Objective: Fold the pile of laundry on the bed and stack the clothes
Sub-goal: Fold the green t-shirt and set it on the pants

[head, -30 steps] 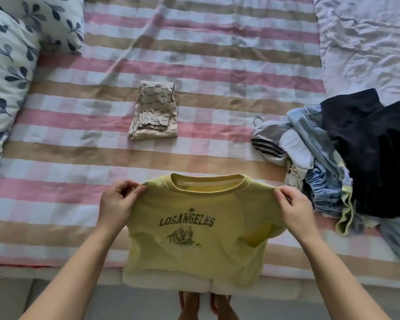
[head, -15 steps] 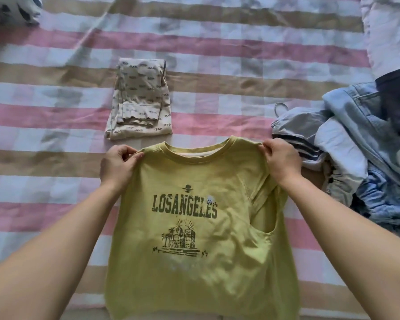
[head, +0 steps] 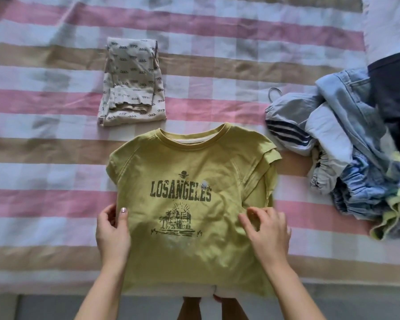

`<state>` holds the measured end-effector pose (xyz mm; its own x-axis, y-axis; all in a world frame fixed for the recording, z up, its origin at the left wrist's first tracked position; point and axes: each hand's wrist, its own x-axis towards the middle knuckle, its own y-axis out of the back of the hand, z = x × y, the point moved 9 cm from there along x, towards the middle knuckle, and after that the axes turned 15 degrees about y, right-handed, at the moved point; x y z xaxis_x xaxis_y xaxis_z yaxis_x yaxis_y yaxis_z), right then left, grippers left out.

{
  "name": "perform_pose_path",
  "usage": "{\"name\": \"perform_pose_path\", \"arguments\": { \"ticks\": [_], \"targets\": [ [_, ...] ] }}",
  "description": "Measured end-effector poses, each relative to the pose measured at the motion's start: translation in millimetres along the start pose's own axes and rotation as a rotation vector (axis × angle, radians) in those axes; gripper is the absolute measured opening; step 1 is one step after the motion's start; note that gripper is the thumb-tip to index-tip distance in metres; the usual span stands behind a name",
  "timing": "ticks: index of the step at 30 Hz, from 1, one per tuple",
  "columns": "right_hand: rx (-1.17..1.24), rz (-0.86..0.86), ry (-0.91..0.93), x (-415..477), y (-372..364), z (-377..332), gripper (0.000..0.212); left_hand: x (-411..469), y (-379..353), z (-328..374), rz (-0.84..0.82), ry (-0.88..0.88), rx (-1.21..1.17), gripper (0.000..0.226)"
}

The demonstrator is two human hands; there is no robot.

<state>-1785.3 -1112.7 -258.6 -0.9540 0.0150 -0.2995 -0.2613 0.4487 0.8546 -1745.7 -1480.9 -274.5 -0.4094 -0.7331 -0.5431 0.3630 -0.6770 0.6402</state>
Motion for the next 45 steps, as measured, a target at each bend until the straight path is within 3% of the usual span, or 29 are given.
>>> {"name": "perform_pose_path", "arguments": {
  "ticks": [3,9,16,19,26,29,32,37,41,45],
  "targets": [
    [-0.132,-0.081,-0.022,0.6,-7.3,0.7,0.035,0.0,6.5,-8.6,0.027,-0.001,0.052,0.026],
    [-0.128,-0.09,-0.061,0.3,3.2,25.6,0.031,2.9,5.3,-5.8,-0.026,-0.036,0.107,0.023],
    [0.299,-0.013,-0.02,-6.5,-0.7,44.5,0.005,8.1,12.8,-42.0,-0.087,0.074,-0.019,0.028],
    [0.461,0.038,-0.025,-5.4,7.3,55.1,0.01,8.3,11.0,-52.6,-0.177,0.196,-0.15,0.025],
    [0.699,0.175,-0.177,-3.6,45.6,110.4,0.024,-11.1,-11.7,-52.3,-0.416,0.253,-0.204,0.02],
    [0.427,0.114,-0.139,4.0,54.8,112.7,0.016,-18.3,-23.0,-47.5,-0.467,0.236,-0.174,0.018],
    [0.124,0.083,0.055,18.0,60.8,78.5,0.027,-10.6,-24.8,-25.4,-0.373,0.153,-0.186,0.018],
    [0.086,0.268,0.366,67.0,84.6,-1.9,0.015,23.2,-15.4,61.2,-0.09,-0.122,-0.183,0.02],
    [0.049,0.187,0.342,123.9,70.7,-22.1,0.025,43.5,-49.1,118.6,-0.094,-0.311,0.175,0.021],
    [-0.214,0.023,0.242,153.4,45.5,-12.4,0.043,58.6,-75.2,126.1,-0.19,-0.3,0.367,0.016]
  ]
}}
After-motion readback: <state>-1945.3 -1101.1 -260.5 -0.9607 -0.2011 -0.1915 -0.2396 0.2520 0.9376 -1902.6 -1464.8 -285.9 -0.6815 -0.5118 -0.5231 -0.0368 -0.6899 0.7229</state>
